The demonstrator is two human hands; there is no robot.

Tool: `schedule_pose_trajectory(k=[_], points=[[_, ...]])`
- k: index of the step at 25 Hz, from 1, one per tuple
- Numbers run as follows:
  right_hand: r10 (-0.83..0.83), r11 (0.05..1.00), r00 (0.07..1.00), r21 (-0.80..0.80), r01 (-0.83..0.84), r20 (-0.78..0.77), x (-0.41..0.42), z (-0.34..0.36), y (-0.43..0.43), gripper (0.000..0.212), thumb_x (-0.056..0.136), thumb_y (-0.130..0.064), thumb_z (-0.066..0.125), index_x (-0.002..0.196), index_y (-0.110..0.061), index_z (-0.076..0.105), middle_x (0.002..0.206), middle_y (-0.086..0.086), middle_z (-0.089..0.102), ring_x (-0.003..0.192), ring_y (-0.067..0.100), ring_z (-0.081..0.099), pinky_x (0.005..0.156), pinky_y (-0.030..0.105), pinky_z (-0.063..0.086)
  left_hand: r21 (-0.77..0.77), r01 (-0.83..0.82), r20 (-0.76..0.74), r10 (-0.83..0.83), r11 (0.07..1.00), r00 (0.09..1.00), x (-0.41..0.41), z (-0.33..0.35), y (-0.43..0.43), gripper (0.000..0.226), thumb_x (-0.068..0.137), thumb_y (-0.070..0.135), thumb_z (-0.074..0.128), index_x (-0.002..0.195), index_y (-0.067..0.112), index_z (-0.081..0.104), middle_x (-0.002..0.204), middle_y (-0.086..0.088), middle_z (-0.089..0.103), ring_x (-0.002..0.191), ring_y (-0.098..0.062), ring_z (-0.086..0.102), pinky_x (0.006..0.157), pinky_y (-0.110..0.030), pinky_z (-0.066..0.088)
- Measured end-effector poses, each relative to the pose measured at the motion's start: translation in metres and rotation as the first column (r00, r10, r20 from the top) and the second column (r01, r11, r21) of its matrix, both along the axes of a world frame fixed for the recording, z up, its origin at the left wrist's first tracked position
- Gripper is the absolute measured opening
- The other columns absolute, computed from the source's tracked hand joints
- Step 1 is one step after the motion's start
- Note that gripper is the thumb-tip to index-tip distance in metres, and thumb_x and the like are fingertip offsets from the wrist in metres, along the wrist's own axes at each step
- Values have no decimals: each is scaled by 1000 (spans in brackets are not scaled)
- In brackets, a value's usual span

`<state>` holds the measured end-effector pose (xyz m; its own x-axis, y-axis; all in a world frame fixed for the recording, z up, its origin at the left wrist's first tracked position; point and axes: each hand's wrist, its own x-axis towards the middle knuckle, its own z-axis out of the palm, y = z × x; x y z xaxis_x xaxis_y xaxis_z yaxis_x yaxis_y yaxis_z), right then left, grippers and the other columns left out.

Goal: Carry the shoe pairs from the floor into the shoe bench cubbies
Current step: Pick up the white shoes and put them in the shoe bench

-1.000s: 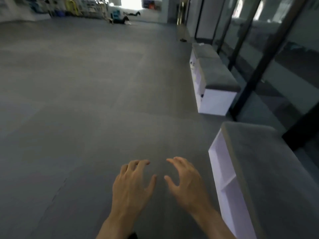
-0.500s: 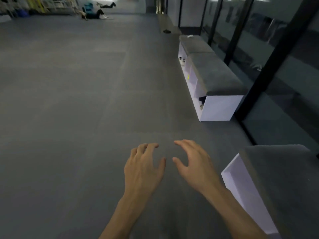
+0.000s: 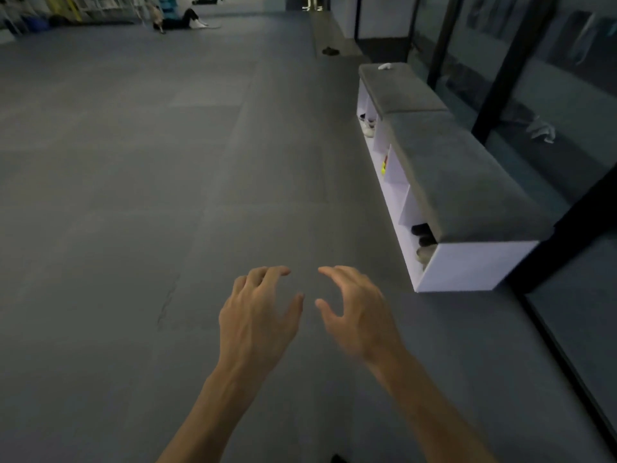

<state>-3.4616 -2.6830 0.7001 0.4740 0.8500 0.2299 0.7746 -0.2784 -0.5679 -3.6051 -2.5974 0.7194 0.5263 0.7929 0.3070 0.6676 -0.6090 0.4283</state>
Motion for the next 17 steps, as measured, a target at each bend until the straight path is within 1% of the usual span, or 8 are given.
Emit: schedule_pose_trajectory(k=[2,3,5,6,10,11,14,17], points=[[47,999,999,-1,-47,21,45,7,78,51,85,-31,66,134,-23,55,132,-3,58,122,17,52,102,35,42,-7,-57,34,58,998,998,36,3,74,42,84,50,64,122,34,57,121,15,58,114,-12,52,78,-31,49],[51,999,998,-12,-51,29,57,7,99,51,85,-32,66,134,-24,54,133,-4,57,123,16,52,103,34,42,-2,-77,27,77,997,997,49,1,94,42,84,51,63,122,36,57,122,16,57,115,-10,51,78,-29,48],[99,995,994,-31,-98,36,105,0,183,52,86,-34,65,136,-26,53,134,-7,56,124,13,51,103,32,41,-26,-81,38,82,996,996,93,-15,173,43,84,54,61,123,38,55,123,18,56,116,-8,50,76,-25,45],[97,995,994,-27,-96,54,130,-4,225,52,86,-34,64,136,-27,52,134,-7,55,124,13,50,103,33,42,-24,-84,49,85,996,995,117,-22,214,43,84,54,60,124,38,55,123,18,55,116,-7,49,76,-24,44],[66,998,995,-11,-65,73,225,-6,393,51,88,-37,62,137,-29,50,135,-9,54,124,10,49,102,35,44,-39,-47,84,50,998,995,220,-29,386,43,85,54,59,125,39,54,124,20,54,115,-6,47,76,-23,42],[50,999,997,-23,-49,61,248,-4,432,51,89,-38,62,137,-30,49,136,-10,53,125,9,49,103,35,44,-48,-29,81,33,998,996,247,-25,428,44,85,54,59,125,38,53,124,19,54,116,-6,47,78,-24,43],[-14,1000,999,-5,14,44,320,8,538,51,89,-38,62,137,-31,49,136,-11,53,125,9,48,104,36,44,-13,33,69,-32,999,997,325,-6,541,44,85,51,61,126,36,54,125,16,56,117,-9,48,82,-26,45],[-64,998,998,17,63,29,397,9,641,51,89,-38,63,137,-32,48,137,-12,52,125,9,48,103,35,45,2,61,62,-61,998,996,405,-1,648,43,84,50,63,123,35,56,122,15,57,115,-9,49,76,-24,39]])
